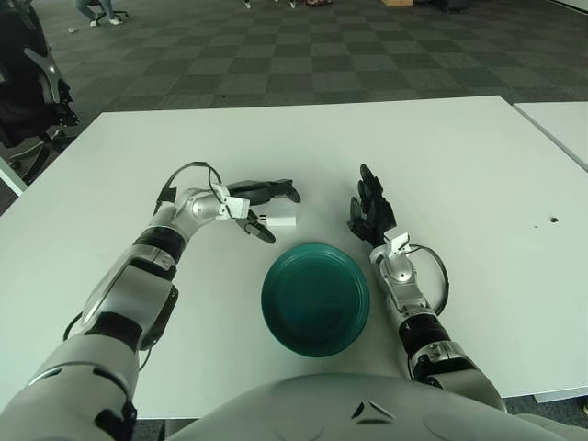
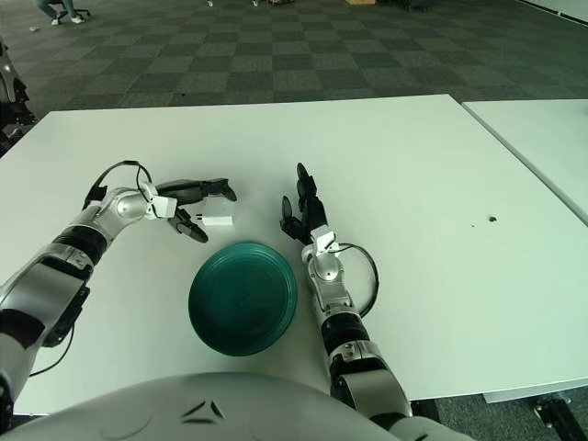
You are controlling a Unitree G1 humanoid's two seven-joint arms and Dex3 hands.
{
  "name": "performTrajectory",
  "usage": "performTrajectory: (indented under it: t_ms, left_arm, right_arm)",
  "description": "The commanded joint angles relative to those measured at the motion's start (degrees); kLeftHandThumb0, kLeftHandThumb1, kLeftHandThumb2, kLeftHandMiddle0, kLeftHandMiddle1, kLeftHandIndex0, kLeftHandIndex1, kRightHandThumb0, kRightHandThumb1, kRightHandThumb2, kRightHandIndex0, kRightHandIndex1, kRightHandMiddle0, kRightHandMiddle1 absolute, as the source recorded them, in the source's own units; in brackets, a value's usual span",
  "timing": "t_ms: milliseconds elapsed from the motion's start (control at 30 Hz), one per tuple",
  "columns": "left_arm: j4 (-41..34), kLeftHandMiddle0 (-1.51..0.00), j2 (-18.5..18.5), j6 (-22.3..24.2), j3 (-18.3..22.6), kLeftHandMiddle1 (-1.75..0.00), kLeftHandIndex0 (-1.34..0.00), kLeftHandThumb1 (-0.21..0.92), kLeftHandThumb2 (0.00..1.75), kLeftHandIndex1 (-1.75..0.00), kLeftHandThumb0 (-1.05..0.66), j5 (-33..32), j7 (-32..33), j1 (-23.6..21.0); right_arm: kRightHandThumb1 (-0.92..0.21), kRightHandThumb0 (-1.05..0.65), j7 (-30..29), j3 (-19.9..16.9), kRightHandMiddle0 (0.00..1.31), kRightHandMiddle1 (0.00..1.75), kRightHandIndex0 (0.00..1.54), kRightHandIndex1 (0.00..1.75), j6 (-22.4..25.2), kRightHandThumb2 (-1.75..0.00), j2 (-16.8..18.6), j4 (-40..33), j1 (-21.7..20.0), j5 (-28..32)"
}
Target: Put the charger into the plate.
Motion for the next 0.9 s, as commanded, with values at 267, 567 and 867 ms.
performTrajectory:
  t_ms: [267,567,867]
  left_arm:
    - [3.8,0.0,-2.6,9.6,-4.6,0.0,0.0,0.92,0.29,-0.8,-1.05,8.9,16.2,-4.2]
    - [4.5,0.0,-4.2,14.8,-6.7,0.0,0.0,0.92,0.35,-0.92,-1.05,13.2,28.1,-4.3]
    - [5.2,0.0,-5.5,17.9,-7.5,0.0,-0.01,0.92,0.42,-1.04,-1.05,14.0,32.7,-4.7]
  right_arm:
    - [-0.92,-0.89,0.1,-0.8,0.0,0.0,0.0,0.0,6.6,-0.79,0.4,13.5,8.9,0.5]
    - [-0.92,-0.9,-0.4,-1.3,0.02,0.01,0.0,0.0,5.8,-0.78,0.6,14.0,8.8,0.7]
    - [-0.92,-0.89,0.0,-2.0,0.01,0.01,0.0,0.0,5.7,-0.79,0.8,14.3,8.6,0.8]
